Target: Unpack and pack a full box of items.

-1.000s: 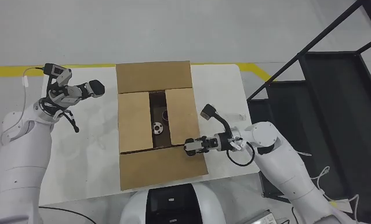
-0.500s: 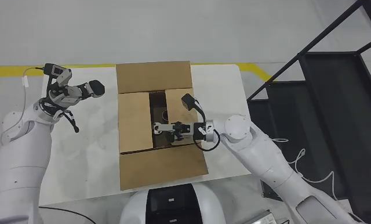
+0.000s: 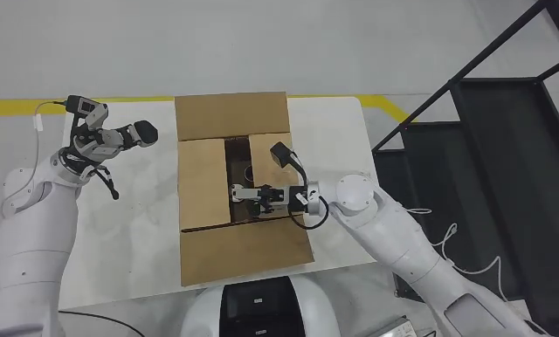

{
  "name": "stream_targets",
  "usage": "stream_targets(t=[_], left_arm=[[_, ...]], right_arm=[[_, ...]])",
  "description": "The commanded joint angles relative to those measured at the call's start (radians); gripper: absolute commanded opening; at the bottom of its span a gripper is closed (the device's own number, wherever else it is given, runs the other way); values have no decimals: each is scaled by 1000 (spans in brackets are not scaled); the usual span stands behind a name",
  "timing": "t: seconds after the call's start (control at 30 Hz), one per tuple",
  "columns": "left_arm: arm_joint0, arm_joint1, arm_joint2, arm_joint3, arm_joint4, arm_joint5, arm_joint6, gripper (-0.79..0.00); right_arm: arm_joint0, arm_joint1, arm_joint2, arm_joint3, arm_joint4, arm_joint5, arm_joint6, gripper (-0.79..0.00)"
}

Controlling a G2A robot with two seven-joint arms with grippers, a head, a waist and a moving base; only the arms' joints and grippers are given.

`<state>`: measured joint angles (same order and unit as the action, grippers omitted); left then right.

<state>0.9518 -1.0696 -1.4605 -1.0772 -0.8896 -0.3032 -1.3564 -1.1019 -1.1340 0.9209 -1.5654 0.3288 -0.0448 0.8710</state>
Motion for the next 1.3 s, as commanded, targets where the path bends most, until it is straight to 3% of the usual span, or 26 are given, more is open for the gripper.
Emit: stream_targets(t=[0.0,0.13,0.63,0.73,0.93,1.27], left_arm=[[0,0,0,0,0,0,0,0],[24,2,-3,-40,35,7,53,0],[55,11,-31,-87,49,23,75,0],[54,11,-31,-86,50,24,78,0],[47,11,-37,-90,20,50,81,0],[61,15,-75,-150,-68,121,49,0]], right_arm=[[0,0,0,0,0,0,0,0],[9,-9,-32,-10,-10,17,-16,0],[147,-83,-196,135,-30,23,-40,0],[163,-102,-220,144,21,-27,-24,0],[181,-136,-240,149,133,-225,-4,0],[304,-263,-437,283,121,-321,-46,0]])
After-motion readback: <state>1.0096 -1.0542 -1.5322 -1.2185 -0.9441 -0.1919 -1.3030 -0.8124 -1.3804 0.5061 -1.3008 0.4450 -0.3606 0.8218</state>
